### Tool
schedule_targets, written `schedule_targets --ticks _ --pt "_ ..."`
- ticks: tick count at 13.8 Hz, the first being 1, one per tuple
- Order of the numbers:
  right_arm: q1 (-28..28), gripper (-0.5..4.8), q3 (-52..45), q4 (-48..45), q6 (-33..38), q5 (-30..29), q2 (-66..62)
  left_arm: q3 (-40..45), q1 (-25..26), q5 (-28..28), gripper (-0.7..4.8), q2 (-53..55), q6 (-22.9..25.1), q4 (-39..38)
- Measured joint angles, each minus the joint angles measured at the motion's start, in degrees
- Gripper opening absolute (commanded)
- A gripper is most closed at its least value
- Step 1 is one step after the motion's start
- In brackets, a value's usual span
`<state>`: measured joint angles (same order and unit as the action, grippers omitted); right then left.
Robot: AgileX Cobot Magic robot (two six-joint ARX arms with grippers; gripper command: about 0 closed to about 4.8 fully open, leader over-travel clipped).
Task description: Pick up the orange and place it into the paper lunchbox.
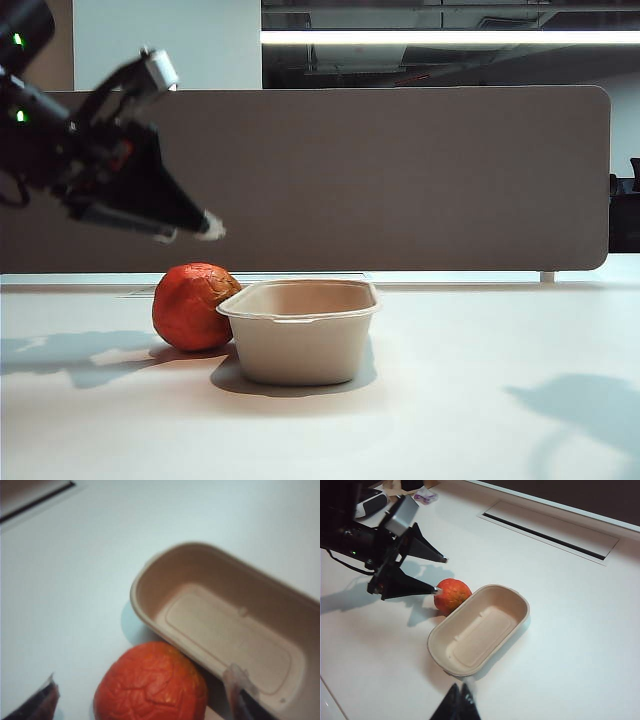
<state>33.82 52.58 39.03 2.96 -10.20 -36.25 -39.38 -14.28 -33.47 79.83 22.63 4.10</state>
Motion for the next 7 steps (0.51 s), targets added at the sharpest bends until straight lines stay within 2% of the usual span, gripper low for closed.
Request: schedule_targets --ticks 2,4,7 --pt "0.02 -0.06 0.0 0.07 0.02 0.11 0.0 0.0 -0.11 -1.05 4.79 4.98 4.07 3.43" --pt "0.02 -0.05 0.0 0.42 0.39 0.11 0.0 -0.02 -0.2 -2.34 4.79 11.06 3.5 7.65" --pt "0.02 -0.05 0.0 0.42 0.42 0.11 0.0 -0.04 -0.22 -2.03 4.79 12.46 3.45 8.74"
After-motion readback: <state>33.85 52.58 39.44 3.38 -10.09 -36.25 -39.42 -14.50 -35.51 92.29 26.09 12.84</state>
